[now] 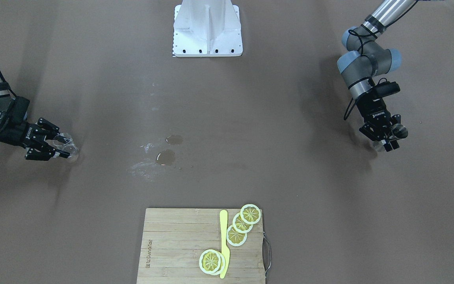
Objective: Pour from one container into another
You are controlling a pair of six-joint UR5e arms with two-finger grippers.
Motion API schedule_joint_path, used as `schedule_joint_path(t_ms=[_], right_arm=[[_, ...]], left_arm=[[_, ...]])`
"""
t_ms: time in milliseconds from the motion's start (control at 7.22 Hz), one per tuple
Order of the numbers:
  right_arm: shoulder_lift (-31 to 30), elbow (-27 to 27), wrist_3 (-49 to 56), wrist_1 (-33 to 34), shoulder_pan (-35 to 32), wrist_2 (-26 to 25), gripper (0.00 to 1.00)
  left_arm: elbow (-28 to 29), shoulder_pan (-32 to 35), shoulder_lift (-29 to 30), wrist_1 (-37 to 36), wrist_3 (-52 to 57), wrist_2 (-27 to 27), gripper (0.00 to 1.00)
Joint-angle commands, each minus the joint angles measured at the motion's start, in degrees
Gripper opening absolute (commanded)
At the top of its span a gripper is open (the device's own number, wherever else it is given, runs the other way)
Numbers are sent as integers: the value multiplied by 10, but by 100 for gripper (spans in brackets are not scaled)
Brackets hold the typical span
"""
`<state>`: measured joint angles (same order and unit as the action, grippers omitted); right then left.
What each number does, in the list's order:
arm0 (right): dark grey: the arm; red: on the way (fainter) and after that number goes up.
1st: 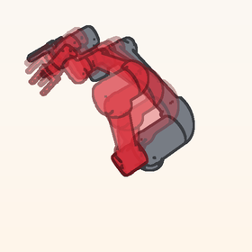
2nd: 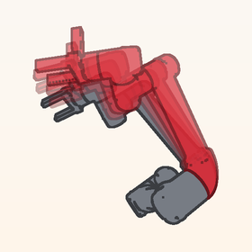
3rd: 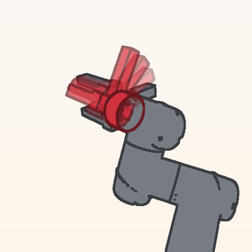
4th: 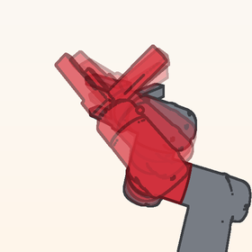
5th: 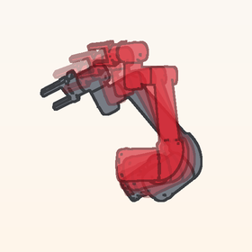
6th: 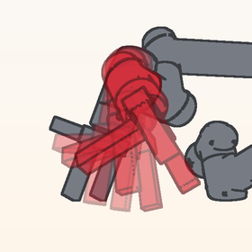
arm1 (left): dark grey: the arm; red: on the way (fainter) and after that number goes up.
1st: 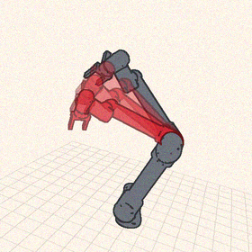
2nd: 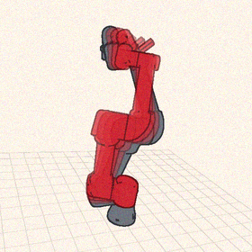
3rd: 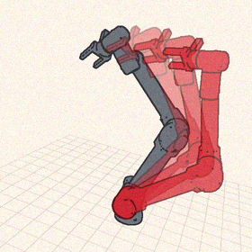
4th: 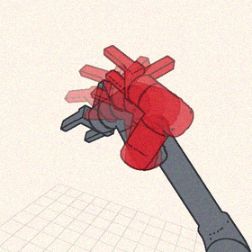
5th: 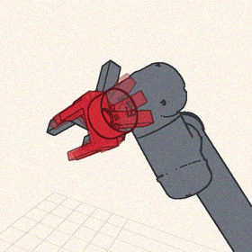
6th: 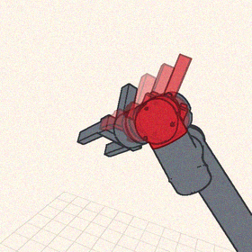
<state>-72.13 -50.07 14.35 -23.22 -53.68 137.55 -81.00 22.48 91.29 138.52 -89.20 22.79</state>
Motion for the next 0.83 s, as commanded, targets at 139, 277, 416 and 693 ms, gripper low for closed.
schedule_joint_path(t_ms=[139,277,416,693], right_arm=[[1,0,-10,-1,1,1,100],[1,-1,-9,-1,1,1,100],[2,-1,-9,-1,1,1,100],[1,-1,-9,-2,1,2,100]], left_arm=[[23,22,23,0,0,18,0],[25,22,27,0,-1,23,2],[25,24,27,1,-2,27,9],[26,24,27,1,-4,32,24]])
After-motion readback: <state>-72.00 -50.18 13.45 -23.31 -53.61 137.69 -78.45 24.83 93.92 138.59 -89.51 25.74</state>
